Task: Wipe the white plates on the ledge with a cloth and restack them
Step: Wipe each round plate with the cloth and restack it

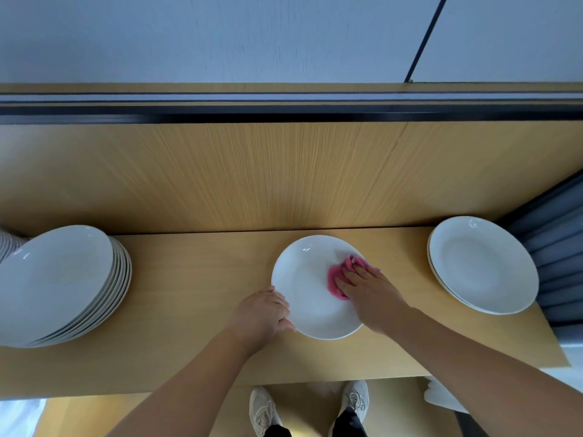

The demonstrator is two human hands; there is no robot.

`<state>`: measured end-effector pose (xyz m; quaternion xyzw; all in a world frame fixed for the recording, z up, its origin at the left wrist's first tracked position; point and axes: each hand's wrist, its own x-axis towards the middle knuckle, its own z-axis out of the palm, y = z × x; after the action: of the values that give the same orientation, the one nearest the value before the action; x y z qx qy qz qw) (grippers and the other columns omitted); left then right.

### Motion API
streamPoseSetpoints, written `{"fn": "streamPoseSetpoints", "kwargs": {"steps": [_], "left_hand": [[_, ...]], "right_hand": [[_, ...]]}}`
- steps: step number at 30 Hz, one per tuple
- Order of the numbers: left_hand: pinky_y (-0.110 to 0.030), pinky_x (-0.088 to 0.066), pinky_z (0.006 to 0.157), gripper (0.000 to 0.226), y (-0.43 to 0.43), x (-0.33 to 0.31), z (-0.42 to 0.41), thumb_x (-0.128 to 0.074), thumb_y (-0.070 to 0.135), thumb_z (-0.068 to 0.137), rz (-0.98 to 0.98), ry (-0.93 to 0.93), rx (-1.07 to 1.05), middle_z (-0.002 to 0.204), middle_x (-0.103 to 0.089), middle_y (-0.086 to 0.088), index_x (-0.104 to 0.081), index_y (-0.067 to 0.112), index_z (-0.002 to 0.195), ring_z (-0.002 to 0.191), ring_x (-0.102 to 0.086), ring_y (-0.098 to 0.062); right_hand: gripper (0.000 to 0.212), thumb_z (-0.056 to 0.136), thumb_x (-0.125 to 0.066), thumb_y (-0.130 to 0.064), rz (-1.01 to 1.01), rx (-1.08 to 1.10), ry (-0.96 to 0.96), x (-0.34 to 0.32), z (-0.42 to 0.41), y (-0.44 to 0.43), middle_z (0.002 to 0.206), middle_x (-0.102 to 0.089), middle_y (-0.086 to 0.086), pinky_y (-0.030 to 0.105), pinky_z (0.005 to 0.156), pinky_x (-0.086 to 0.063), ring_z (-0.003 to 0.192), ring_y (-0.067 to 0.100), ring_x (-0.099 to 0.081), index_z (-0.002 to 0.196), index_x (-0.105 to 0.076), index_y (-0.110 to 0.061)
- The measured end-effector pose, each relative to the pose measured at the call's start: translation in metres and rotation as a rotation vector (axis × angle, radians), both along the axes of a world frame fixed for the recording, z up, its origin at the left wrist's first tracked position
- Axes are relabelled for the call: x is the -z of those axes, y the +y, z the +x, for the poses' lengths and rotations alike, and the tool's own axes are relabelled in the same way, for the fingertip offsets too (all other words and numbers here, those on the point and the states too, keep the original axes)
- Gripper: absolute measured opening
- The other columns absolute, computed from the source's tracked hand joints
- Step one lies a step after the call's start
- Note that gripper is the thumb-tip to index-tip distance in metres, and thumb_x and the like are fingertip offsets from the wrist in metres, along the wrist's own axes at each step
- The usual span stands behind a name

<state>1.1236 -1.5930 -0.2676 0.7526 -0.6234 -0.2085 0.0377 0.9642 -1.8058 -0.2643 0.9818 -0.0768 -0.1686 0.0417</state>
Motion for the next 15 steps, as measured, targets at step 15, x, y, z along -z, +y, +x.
{"fn": "streamPoseSetpoints", "kwargs": {"steps": [15], "left_hand": [[-0.004,0.017,0.100,0.073,-0.004,-0.013,0.003,-0.034,0.063,0.089,0.036,0.035,0.049,0.141,-0.052,0.000,-0.058,0.008,0.130,0.140,-0.029,-0.008]], "right_hand": [[0.041,0.096,-0.046,-0.016,0.460,-0.008,0.042,-0.034,-0.016,0.023,0.121,-0.059,-0.012,0.036,0.094,-0.045,0.113,0.017,-0.053,0.127,-0.053,-0.042]]}}
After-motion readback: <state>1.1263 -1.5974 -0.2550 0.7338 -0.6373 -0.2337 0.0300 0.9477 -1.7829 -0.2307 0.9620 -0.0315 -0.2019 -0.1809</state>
